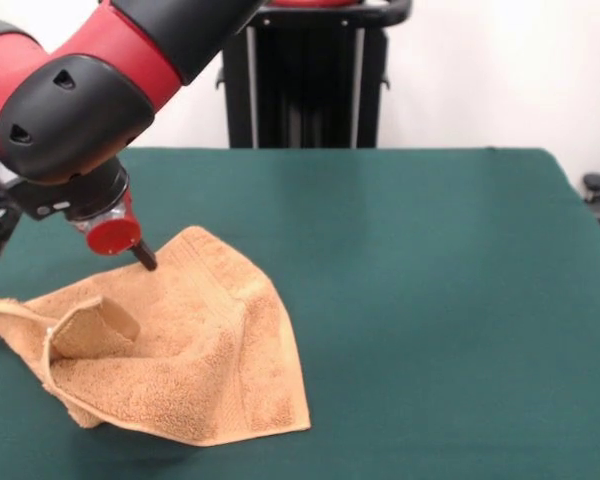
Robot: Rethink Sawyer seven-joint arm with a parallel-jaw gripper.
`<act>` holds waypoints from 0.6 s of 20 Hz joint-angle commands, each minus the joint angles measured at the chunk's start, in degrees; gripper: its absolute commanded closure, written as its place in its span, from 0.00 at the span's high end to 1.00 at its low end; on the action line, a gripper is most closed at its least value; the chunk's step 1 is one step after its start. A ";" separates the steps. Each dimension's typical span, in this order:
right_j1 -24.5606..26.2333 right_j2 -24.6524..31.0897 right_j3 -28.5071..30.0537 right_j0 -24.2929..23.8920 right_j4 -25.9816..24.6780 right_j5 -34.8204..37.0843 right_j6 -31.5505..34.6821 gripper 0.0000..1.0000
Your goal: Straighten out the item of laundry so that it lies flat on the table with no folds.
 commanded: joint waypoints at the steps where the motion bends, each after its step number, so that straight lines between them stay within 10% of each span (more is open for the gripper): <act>1: -1.46 10.19 3.74 0.51 1.99 -5.34 2.39 0.00; 12: -7.93 11.80 5.05 -1.09 0.48 -10.71 1.42 0.00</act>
